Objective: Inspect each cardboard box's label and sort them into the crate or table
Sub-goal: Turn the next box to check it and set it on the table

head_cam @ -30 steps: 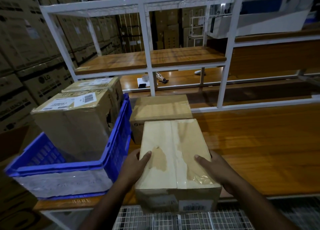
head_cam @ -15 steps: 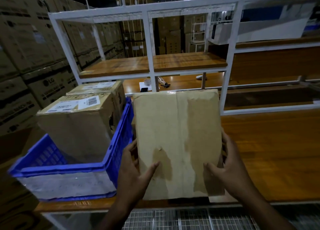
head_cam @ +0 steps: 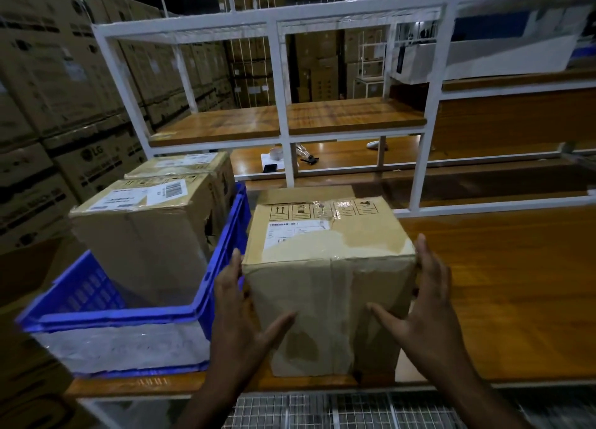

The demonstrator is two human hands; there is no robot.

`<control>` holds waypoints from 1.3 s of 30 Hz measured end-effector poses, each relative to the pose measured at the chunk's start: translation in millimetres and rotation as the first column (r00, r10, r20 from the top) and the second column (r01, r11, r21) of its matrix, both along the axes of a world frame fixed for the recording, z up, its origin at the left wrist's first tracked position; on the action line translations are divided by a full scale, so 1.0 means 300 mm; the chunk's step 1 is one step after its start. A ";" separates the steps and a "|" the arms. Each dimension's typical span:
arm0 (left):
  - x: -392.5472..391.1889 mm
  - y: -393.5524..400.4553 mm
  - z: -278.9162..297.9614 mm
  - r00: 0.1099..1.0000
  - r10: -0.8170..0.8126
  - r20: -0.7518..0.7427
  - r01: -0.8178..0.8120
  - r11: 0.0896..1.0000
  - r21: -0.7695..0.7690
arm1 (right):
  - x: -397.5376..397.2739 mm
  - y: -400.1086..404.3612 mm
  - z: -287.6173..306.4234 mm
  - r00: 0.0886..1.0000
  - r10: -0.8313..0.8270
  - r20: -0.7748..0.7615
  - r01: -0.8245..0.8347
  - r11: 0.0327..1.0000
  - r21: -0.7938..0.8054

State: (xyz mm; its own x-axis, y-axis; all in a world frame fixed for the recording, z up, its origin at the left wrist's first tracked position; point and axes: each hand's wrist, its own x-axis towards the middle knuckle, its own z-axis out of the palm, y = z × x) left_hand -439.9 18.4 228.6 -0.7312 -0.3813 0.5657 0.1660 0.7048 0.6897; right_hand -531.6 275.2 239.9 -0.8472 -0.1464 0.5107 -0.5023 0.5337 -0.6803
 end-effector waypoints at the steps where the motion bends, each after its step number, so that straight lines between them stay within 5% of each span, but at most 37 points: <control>1: -0.005 0.002 0.034 0.998 -0.016 -0.056 0.013 0.998 -0.069 | -0.002 -0.004 0.026 0.998 -0.002 -0.070 0.004 1.000 0.022; 7: -0.053 -0.004 0.123 0.994 -0.099 -0.051 0.077 0.945 -0.319 | -0.036 -0.023 0.102 0.947 0.170 -0.273 -0.091 0.956 0.279; 20: -0.067 0.005 0.121 0.994 -0.059 -0.090 0.031 0.956 -0.290 | -0.045 -0.040 0.088 0.946 0.160 -0.283 -0.108 0.976 0.191; 22: -0.064 0.001 0.122 0.994 -0.054 -0.098 0.028 0.969 -0.246 | -0.027 -0.023 0.079 0.959 0.160 -0.233 -0.152 0.987 0.049; 25: -0.052 0.013 0.114 0.998 -0.006 -0.056 0.003 0.999 -0.052 | -0.015 0.023 0.051 0.983 0.134 0.123 -0.072 0.907 -0.415; 27: -0.040 0.033 0.103 0.999 0.025 0.022 -0.028 0.988 0.150 | -0.039 0.047 0.009 0.891 0.195 0.409 0.053 0.851 -0.522; 29: -0.036 0.046 0.093 0.995 -0.012 0.100 -0.024 0.936 0.352 | -0.074 0.061 -0.040 0.695 0.349 0.628 0.110 0.812 -0.573; 34: -0.058 0.079 0.139 0.997 -0.070 0.023 0.029 0.654 0.756 | -0.115 0.038 -0.163 0.352 0.336 0.874 0.106 0.913 -0.394; 39: -0.048 0.048 0.188 0.991 -0.078 0.107 -0.033 0.632 0.774 | -0.108 0.016 -0.155 0.290 0.340 0.894 0.086 0.922 -0.378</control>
